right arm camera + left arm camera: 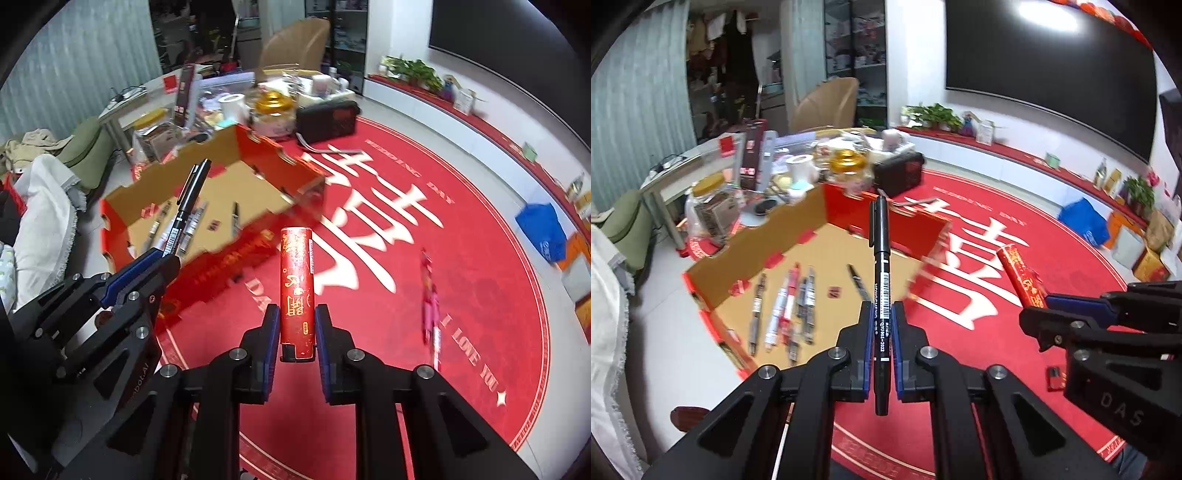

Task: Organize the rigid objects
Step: 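Carry the black marker and red tube in both tools into the box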

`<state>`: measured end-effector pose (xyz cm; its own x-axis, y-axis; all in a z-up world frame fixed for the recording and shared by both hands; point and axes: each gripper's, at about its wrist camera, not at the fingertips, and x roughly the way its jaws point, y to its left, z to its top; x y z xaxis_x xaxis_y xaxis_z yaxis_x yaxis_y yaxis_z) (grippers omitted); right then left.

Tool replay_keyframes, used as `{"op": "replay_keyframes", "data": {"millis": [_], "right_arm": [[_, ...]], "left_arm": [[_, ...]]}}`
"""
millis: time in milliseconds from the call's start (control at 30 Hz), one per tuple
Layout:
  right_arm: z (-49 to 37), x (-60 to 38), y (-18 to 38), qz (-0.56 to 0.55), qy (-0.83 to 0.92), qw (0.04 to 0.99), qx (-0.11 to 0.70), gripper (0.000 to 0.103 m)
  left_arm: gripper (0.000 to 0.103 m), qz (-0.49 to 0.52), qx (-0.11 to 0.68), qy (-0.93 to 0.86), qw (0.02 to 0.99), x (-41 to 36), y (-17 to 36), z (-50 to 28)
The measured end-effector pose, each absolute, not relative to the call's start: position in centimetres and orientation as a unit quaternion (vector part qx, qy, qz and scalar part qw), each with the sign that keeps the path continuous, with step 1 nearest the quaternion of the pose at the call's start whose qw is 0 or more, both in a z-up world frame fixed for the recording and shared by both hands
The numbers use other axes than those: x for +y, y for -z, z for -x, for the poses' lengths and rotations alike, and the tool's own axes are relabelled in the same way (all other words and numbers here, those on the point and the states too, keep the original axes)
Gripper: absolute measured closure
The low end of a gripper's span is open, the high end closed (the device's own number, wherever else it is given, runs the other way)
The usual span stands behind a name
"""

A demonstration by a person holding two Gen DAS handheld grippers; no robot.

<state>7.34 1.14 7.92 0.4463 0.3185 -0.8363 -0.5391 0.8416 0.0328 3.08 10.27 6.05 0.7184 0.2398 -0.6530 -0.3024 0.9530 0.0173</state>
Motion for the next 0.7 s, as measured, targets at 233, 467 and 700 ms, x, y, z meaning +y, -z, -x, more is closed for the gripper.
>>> {"op": "replay_keyframes", "data": {"millis": [233, 467, 700], "right_arm": [[-8.0, 5.7, -8.8, 0.122, -0.285, 0.835, 0.454, 0.083], [-8.5, 9.4, -9.4, 0.126, -0.309, 0.83, 0.448, 0.083], [-9.3, 11.8, -9.2, 0.126, -0.319, 0.828, 0.443, 0.083]], "left_arm": [[0.093, 0.059, 0.338, -0.19, 0.92, 15.0, -6.6, -3.1], [0.094, 0.068, 0.338, -0.217, 0.913, 18.3, -6.5, -3.3], [0.094, 0.075, 0.345, -0.226, 0.908, 20.0, -5.7, -4.0]]}}
